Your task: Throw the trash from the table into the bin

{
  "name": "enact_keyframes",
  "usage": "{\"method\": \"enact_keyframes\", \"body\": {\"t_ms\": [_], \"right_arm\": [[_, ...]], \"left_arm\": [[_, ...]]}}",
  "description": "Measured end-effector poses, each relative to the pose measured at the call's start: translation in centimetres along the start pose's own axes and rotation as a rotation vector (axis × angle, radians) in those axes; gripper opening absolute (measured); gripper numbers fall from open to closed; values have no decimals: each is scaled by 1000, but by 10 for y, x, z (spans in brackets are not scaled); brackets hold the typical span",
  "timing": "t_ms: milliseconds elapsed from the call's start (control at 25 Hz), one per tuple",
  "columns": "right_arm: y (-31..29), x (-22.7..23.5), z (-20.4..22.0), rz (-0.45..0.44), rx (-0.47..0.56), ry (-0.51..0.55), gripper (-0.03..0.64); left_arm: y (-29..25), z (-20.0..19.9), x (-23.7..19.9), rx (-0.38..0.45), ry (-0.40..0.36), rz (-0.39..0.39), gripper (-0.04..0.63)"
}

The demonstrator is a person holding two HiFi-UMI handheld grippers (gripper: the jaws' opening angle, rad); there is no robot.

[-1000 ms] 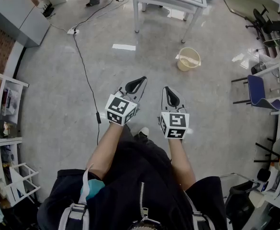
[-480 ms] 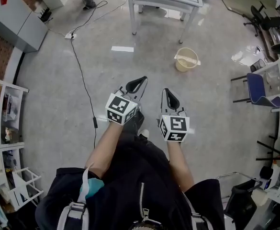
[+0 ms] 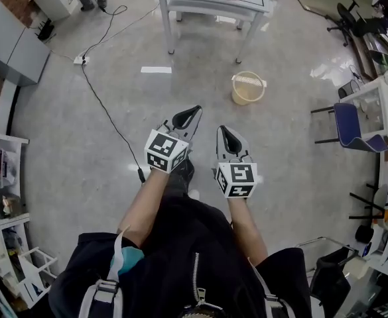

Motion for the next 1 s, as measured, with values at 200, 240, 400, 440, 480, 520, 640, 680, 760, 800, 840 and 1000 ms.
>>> {"method": "enact_keyframes", "body": {"t_ms": [200, 240, 400, 440, 480, 520, 640, 680, 760, 800, 840, 1000], "right_arm": [[-61, 18, -29, 8, -15, 19, 9], [-74, 21, -34, 10, -17, 22, 9], [-127, 33, -52, 15, -33, 19, 9], [-138, 35, -56, 18, -34, 17, 9], [-149, 37, -59, 22, -34, 14, 9], [-159, 38, -62, 26, -34, 9, 9], [-185, 43, -69, 36, -35, -12, 9], [-190, 45, -70, 40, -34, -18, 9], [-201, 50, -75, 46, -35, -21, 9], [-207, 53, -77, 48, -35, -21, 9], [-214, 56, -79, 49, -35, -23, 9], [-241, 71, -85, 51, -36, -42, 9]], "left_arm": [[-45, -16, -55, 0, 5, 3, 6], [-53, -19, -67, 0, 5, 3, 6], [-84, -34, -115, 5, -5, 10, 6], [-90, -36, -125, 5, -8, 13, 6], [-96, -38, -136, 4, -9, 13, 6], [-101, -40, -146, 2, -8, 12, 6], [-114, -40, -175, -10, 6, -3, 6], [-117, -39, -182, -14, 12, -7, 6], [-124, -40, -192, -18, 18, -9, 6], [-128, -41, -197, -17, 19, -8, 6], [-133, -42, -202, -17, 20, -7, 6], [-157, -43, -218, -26, 24, 0, 6]]}}
Point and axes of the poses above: the fingertips, and each gripper's own axes: y backward along the fingers, x to its right, z out of its underside, the point moved 8 cm from there along y, backward along the fingers, and after that the axes turned 1 degree about z, right-handed, at the moved point
